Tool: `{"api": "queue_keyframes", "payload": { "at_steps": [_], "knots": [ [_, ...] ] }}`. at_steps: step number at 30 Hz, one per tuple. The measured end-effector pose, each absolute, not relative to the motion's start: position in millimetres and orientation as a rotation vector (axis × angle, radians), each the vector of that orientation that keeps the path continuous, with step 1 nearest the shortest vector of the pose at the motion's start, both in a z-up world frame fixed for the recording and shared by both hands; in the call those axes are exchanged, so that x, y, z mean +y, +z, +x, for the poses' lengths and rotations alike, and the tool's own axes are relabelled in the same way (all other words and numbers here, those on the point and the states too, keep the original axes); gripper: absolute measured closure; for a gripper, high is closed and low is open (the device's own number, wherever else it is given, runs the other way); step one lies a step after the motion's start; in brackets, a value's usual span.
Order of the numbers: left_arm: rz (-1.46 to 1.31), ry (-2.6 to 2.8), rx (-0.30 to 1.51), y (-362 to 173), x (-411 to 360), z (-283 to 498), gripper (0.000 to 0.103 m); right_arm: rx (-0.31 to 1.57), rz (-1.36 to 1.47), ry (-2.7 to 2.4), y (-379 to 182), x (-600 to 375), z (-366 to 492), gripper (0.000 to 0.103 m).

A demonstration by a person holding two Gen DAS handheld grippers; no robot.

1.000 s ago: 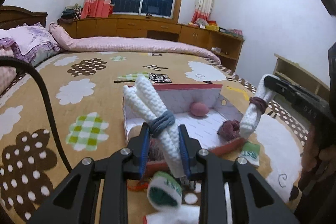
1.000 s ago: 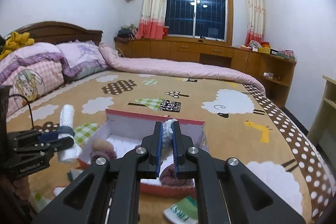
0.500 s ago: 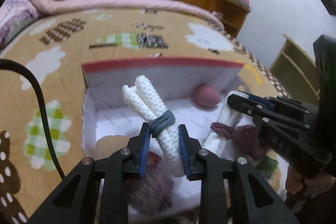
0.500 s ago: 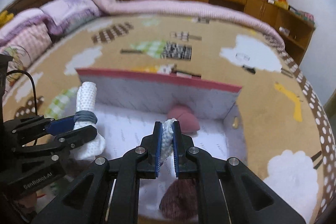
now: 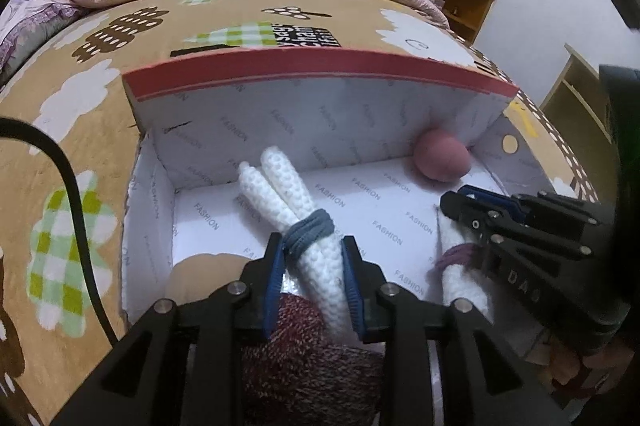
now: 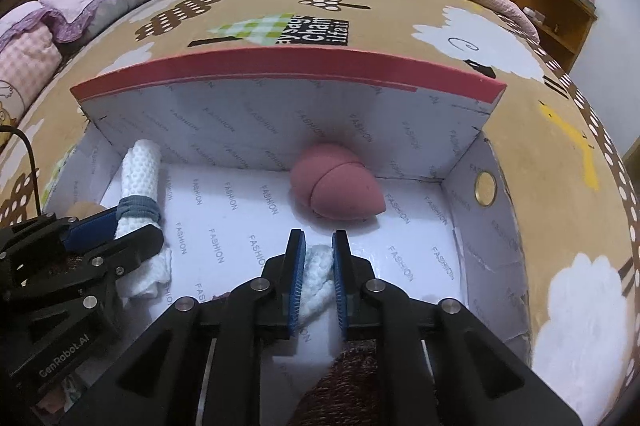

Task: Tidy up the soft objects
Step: 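Lower both white rolls into the red box and open both tools, then withdraw both tools from the box toward the remaining white items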

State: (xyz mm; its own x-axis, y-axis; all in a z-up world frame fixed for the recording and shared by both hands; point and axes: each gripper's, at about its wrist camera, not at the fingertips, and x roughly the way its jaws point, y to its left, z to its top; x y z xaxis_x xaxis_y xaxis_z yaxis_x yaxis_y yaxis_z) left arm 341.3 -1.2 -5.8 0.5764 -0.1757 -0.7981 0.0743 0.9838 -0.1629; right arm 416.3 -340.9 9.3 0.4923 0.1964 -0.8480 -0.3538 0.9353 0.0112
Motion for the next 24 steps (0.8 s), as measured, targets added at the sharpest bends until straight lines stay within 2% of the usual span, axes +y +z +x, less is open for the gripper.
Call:
{"api": "queue_keyframes", "payload": {
  "at_steps": [1,3,5,8,9,19,22,24],
  "knots": [
    [-0.119,-0.151,0.939,-4.3,-1.4,340.5,0.071,1.002,-0.172,0.330,10.3,-340.3,416.3,0.084],
    [-0.117,-0.153,0.922,-0.2,-3.0,338.8,0.058,0.988,-0.147,0.303,15.6,-343.2,415.9,0.075],
    [-0.113,-0.152,0.902,4.7,-3.5,337.7,0.050,0.963,-0.132,0.297,23.9,-343.1,413.6,0.069],
    [-0.129,-0.146,0.882,14.0,-2.3,333.3,0.039,0.930,-0.142,0.296,37.5,-342.1,408.3,0.055],
    [-0.125,-0.144,0.878,17.6,-2.9,331.6,0.038,0.924,-0.144,0.300,41.2,-341.7,406.2,0.050],
    [-0.085,-0.098,0.879,46.5,-11.0,302.7,0.037,0.915,-0.129,0.286,64.7,-352.3,382.0,0.040],
    [-0.058,-0.065,0.850,58.9,-14.9,283.7,0.029,0.888,-0.123,0.290,75.4,-357.6,367.0,0.040],
    [-0.047,-0.050,0.839,61.8,-14.2,274.6,0.028,0.875,-0.111,0.297,80.4,-362.5,354.3,0.037]
  ]
}}
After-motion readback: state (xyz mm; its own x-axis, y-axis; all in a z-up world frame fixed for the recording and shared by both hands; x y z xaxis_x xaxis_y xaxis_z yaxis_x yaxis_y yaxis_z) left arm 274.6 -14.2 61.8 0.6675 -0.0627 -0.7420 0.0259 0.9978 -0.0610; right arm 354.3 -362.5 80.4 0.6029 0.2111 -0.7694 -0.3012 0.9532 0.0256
